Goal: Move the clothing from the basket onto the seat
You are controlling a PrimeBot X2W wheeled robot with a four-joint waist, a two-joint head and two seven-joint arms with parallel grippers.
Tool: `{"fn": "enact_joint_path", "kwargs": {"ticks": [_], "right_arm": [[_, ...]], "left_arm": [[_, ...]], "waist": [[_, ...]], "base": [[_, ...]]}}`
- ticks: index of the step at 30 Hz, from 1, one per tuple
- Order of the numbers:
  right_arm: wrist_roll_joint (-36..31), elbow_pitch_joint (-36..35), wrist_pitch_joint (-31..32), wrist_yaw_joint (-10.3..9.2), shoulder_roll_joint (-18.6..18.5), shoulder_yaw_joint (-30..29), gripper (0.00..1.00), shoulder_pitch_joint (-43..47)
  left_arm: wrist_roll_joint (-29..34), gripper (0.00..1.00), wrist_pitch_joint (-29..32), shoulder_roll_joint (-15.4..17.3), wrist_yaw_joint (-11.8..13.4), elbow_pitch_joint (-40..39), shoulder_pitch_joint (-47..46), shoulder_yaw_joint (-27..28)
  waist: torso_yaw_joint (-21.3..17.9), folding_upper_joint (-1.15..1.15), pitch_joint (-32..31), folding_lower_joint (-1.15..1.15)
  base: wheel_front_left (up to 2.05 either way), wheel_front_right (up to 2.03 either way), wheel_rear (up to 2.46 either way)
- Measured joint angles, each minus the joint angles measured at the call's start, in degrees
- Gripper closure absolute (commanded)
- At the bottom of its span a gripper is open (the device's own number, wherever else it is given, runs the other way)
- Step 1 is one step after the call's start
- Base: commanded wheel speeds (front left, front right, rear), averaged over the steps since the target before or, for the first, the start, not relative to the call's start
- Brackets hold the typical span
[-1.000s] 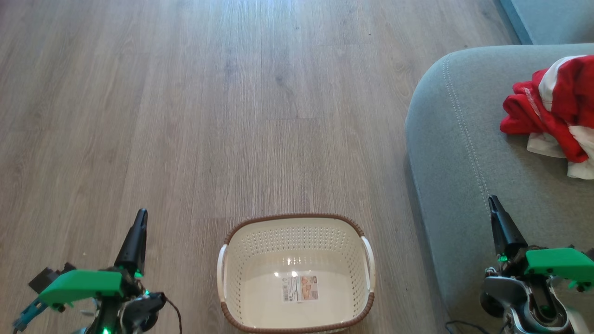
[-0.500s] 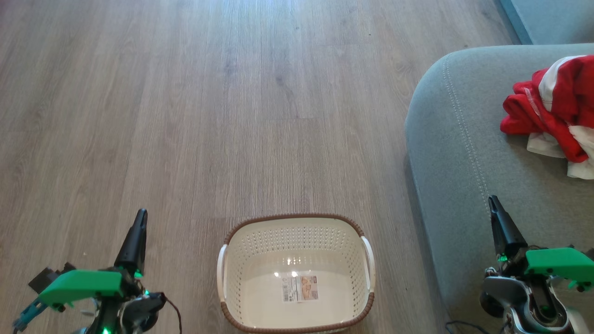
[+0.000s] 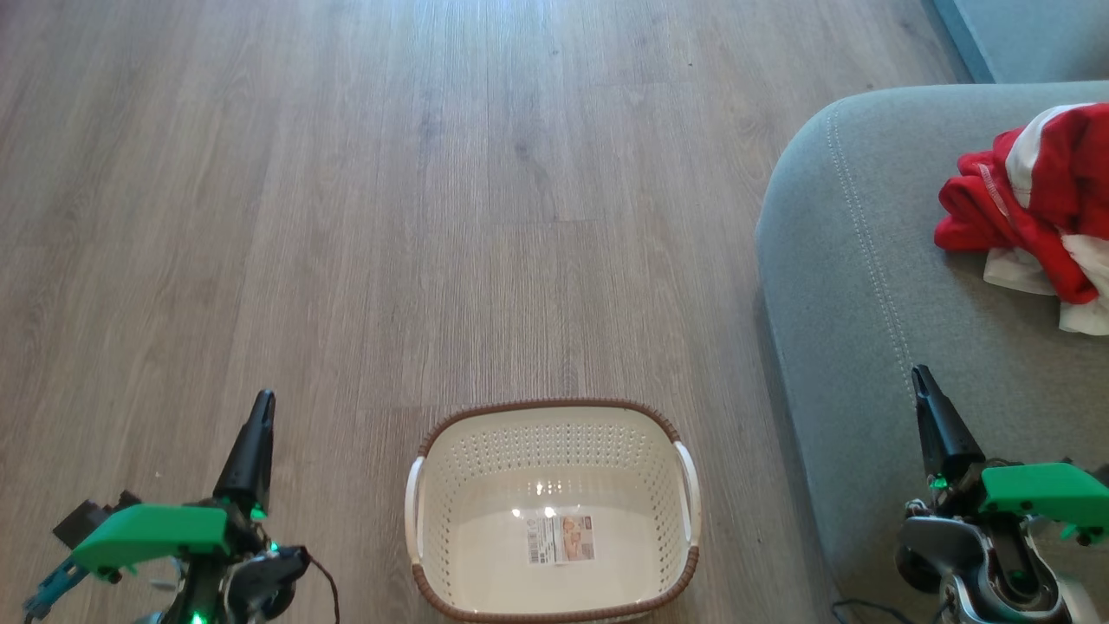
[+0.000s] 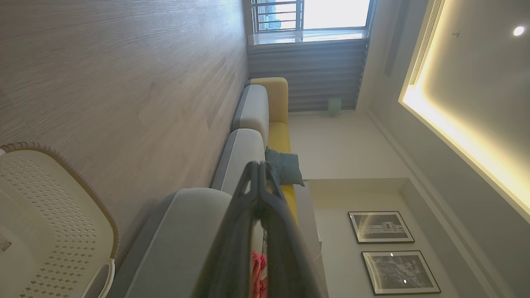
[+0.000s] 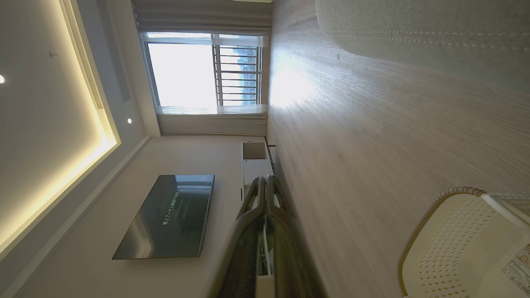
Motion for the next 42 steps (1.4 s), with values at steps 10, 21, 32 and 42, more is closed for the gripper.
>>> {"fn": "enact_joint_path", "kwargs": {"ticks": [10, 21, 32, 42], "right_arm": [[0.00, 0.00, 0.00, 0.00, 0.00, 0.00, 1.00, 0.00], [0.00, 0.00, 0.00, 0.00, 0.00, 0.00, 1.00, 0.00], [0.00, 0.00, 0.00, 0.00, 0.01, 0.00, 1.00, 0.00], [0.00, 0.00, 0.00, 0.00, 0.01, 0.00, 1.00, 0.00]], "left_arm": [[0.00, 1.00, 0.01, -0.02, 0.00, 0.00, 0.00, 0.01], [0.01, 1.00, 0.01, -0.05, 0.00, 0.00, 0.00, 0.04], [0.01, 1.00, 0.01, -0.08, 0.00, 0.00, 0.00, 0.07], [0.01, 1.00, 0.01, -0.10, 0.00, 0.00, 0.00, 0.08]], "waist": [[0.00, 0.00, 0.00, 0.00], [0.00, 0.00, 0.00, 0.00], [0.00, 0.00, 0.00, 0.00], [0.00, 0.00, 0.00, 0.00]], "base": [[0.00, 0.00, 0.00], [0.00, 0.00, 0.00], [0.00, 0.00, 0.00], [0.00, 0.00, 0.00]]}}
